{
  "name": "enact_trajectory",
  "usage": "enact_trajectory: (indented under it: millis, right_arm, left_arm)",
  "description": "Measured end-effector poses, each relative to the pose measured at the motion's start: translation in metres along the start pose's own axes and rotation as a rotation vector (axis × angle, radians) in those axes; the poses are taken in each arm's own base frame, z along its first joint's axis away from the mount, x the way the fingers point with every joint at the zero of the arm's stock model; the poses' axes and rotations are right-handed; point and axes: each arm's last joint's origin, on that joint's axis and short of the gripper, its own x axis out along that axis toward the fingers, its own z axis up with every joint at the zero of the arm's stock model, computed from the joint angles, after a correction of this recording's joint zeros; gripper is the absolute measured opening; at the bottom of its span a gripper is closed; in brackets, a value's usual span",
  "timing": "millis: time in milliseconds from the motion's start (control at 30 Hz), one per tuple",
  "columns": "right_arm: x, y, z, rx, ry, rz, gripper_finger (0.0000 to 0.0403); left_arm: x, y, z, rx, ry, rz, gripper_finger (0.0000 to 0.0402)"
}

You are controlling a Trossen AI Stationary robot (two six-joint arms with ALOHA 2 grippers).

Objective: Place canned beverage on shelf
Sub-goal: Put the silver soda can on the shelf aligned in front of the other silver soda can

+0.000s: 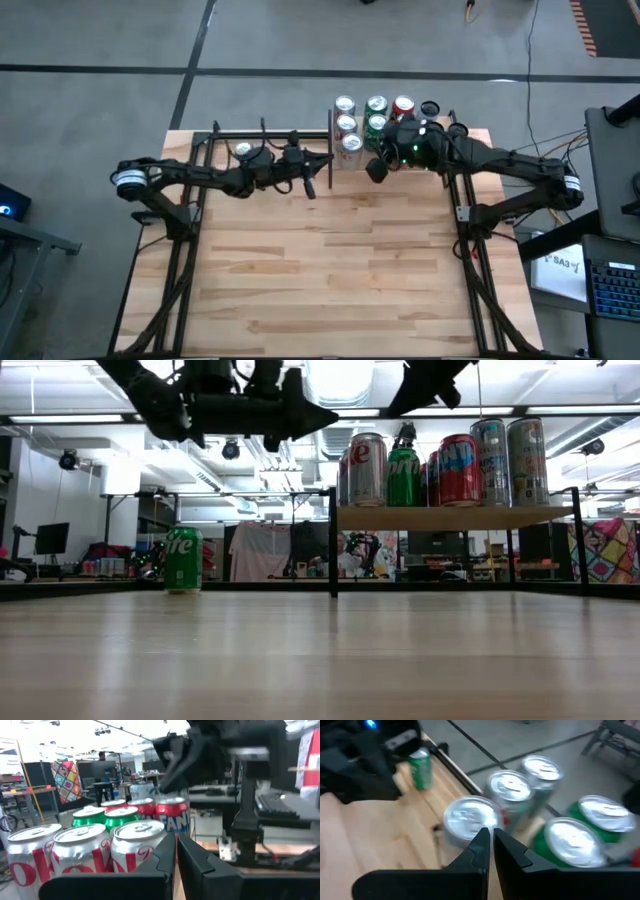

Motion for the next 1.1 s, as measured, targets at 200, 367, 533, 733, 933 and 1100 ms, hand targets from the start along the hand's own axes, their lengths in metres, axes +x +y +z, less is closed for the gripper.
enact_trajectory:
  millis: [200,367,533,733,933,1100]
  right_arm:
    - [0.004,-0.012,0.014,-0.066,0.078,-0.051,0.0012]
    - [0.01,-0.023,0.02,-0.078,0.126,-0.023,0.0012]
    - [0.011,-0.029,0.019,-0.043,0.202,0.119,0.0012]
    - [0.008,-0.029,0.016,-0.044,0.247,0.123,0.0012]
    - [0.008,-0.03,0.014,-0.067,0.261,0.125,0.0012]
    - [0.009,-0.029,0.015,-0.082,0.246,0.128,0.0012]
  left_arm:
    - [0.011,0.006,0.004,0.104,0.024,0.013,0.0]
    - [0.011,0.011,0.01,0.181,0.027,0.029,0.0]
    - [0.01,0.017,0.015,0.24,0.008,0.046,0.0]
    - [0.024,0.018,0.034,0.287,0.029,-0.029,0.0]
    - [0.035,0.027,0.051,0.35,0.097,-0.038,0.0]
    - [0.039,0.033,0.049,0.37,0.11,-0.031,0.0]
